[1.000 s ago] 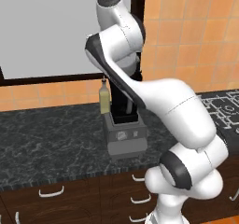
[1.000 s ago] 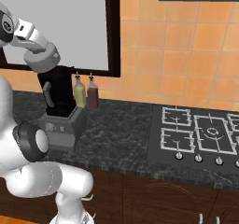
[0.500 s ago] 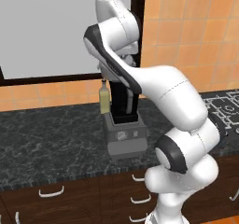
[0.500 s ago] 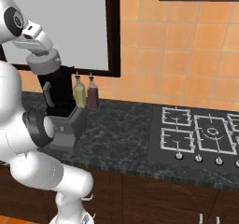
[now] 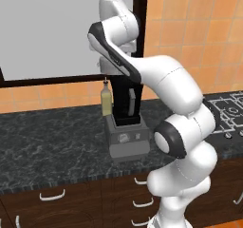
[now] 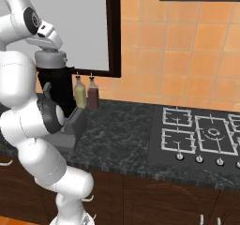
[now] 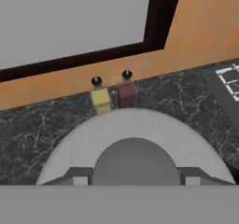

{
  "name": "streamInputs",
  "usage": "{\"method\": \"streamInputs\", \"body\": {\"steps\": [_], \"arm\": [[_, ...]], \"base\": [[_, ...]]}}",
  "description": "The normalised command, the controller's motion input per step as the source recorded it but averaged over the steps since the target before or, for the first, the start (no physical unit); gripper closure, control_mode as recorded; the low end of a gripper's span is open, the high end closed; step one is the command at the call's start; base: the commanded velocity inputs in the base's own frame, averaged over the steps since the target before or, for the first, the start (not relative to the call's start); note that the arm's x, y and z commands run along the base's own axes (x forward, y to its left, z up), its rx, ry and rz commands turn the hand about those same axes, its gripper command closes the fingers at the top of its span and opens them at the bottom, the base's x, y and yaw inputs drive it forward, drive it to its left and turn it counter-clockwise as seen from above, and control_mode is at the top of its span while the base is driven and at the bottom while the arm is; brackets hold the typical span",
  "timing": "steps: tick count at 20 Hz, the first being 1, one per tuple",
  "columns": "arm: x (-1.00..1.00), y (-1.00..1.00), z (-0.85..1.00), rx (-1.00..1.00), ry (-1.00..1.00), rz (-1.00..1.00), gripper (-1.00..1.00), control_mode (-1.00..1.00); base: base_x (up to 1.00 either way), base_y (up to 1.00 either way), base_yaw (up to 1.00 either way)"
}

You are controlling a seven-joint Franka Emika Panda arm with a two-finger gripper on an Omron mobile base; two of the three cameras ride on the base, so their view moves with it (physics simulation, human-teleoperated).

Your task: Close the lid blender by securely placing the lid on top.

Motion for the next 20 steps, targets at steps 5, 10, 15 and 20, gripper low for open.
{"method": "streamInputs", "body": {"steps": [5,10,15,20], "arm": [[0.11,-0.56,-0.14,0.02,0.00,0.00,1.00,-1.00],[0.00,-0.23,0.02,0.18,-0.02,-0.01,1.00,-1.00],[-0.09,-0.07,0.00,0.00,0.00,0.00,1.00,-1.00],[-0.36,-0.23,0.00,0.00,0.00,0.02,1.00,-1.00]], "base": [[0.00,0.00,0.00],[0.00,0.00,0.00],[0.00,0.00,0.00],[0.00,0.00,0.00]]}}
